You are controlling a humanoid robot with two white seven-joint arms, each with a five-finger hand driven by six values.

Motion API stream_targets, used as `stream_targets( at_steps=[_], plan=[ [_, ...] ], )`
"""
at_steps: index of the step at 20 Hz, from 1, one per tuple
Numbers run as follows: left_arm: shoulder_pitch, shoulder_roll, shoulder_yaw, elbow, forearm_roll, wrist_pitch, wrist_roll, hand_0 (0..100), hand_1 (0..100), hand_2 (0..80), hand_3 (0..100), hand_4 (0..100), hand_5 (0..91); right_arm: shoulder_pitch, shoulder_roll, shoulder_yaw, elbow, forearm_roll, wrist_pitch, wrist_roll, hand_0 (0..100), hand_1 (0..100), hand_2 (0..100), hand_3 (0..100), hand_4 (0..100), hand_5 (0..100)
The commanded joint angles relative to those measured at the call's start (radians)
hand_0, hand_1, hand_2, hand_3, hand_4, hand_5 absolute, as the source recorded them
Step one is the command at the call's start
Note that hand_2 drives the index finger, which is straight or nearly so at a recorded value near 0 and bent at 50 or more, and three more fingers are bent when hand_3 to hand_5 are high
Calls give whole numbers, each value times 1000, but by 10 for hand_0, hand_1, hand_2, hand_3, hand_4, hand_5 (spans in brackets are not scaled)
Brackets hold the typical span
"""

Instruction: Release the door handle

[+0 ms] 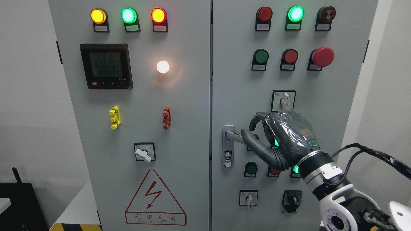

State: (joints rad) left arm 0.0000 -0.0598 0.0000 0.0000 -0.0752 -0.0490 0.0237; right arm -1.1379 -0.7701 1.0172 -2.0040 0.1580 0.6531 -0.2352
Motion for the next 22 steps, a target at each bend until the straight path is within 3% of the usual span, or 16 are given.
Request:
stream_targets(
  at_steps=[1, 22],
  plan=[
    [-3, 0, 2, 9, 0, 0, -4, 120, 389, 0, 0, 0, 0, -3, 32, 6, 27, 0, 0, 2, 452, 0, 469, 1000, 1000, 1000],
    [-3, 0, 2, 9, 0, 0, -4, 120, 389, 0, 0, 0, 0, -6, 41, 14, 47, 0, 2, -1, 449, 0, 475, 1000, 1000, 1000]
  ],
)
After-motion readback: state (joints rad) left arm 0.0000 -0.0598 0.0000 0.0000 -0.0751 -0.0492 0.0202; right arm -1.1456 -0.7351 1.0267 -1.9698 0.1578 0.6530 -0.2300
